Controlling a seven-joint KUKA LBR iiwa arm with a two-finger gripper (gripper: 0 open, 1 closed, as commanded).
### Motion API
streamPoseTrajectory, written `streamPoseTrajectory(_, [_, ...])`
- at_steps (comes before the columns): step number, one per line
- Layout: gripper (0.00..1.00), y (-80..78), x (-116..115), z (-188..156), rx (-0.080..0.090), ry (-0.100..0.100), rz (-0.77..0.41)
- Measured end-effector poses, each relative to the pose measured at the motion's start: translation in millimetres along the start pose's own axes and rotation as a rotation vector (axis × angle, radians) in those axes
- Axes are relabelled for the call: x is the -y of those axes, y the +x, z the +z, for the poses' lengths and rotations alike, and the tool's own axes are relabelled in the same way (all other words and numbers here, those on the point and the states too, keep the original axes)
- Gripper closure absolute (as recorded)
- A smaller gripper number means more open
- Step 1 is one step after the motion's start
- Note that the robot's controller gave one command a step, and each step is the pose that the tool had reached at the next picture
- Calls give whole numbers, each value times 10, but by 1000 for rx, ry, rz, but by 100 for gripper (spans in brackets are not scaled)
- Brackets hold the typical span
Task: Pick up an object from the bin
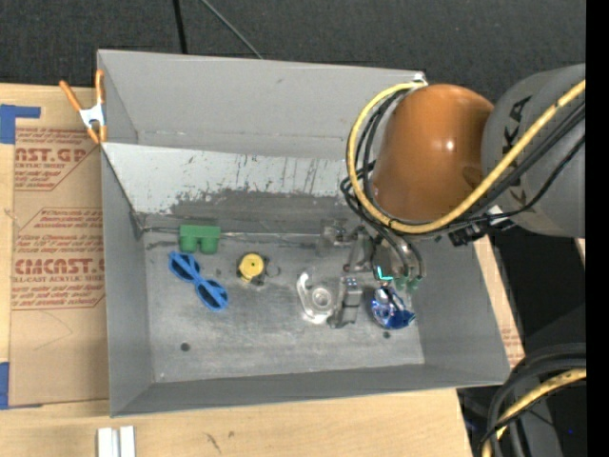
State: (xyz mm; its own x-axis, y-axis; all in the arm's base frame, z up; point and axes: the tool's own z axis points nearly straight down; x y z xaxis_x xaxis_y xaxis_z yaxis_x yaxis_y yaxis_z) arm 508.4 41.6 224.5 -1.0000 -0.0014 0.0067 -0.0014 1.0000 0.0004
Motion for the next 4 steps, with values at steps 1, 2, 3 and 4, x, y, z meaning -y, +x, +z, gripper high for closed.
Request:
streamPoseTrajectory(1, [0, -73, 526, 1510, 3, 1, -100])
streamPoseTrajectory(2, [0, -749, 636, 1535, 13, 1, -123])
streamPoseTrajectory(3, [100, -742, 629, 1509, 14, 0, -123])
streamPoseTrajectory(4, [100, -331, 531, 405, 15, 2, -150])
